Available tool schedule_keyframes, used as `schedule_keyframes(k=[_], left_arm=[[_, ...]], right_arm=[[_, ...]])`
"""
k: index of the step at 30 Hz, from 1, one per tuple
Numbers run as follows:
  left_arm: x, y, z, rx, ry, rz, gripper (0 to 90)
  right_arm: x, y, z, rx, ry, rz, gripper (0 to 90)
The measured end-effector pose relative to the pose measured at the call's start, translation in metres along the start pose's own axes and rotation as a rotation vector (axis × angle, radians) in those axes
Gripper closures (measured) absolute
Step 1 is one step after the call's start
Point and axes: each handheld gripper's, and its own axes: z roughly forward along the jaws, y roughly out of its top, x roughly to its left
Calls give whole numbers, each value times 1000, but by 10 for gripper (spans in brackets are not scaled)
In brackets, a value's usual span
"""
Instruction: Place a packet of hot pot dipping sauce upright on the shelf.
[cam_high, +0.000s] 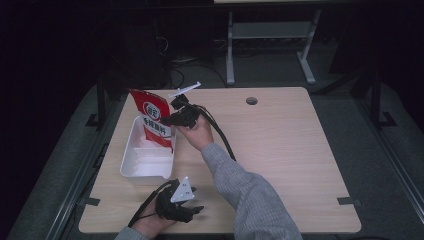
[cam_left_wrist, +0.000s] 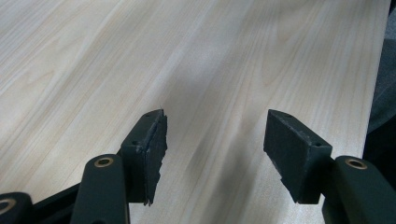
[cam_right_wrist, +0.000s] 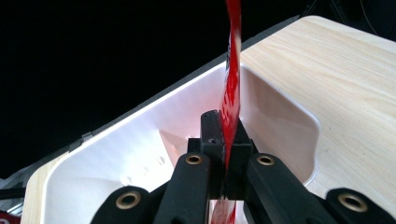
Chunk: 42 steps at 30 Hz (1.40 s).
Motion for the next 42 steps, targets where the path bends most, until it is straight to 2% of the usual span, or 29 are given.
schedule_keyframes(k=[15, 18, 19, 21, 22, 29, 35, 42], left_arm=[[-1, 1, 0, 0, -3, 6, 384], [0, 1, 0, -1, -3, 6, 384], [0, 1, 0, -2, -3, 7, 384], [-1, 1, 0, -2, -4, 7, 384], [-1, 1, 0, -2, -5, 6, 384], [0, 2, -1, -9, -2, 4, 382], [1, 2, -1, -10, 0, 4, 381], [2, 3, 0, -11, 1, 0, 381]], right_arm=[[-1, -4, -1, 24, -8, -5, 882], [-2, -4, -2, 33, -6, 7, 836], [-3, -5, -3, 39, -22, 5, 777], [-4, -5, -4, 39, -27, 3, 758], [-5, -6, -7, 42, -36, 8, 732], [-10, -8, -20, 45, -20, 25, 664], [-12, -12, -31, 50, -21, 31, 636], [-16, -20, -52, 45, -20, 48, 621]])
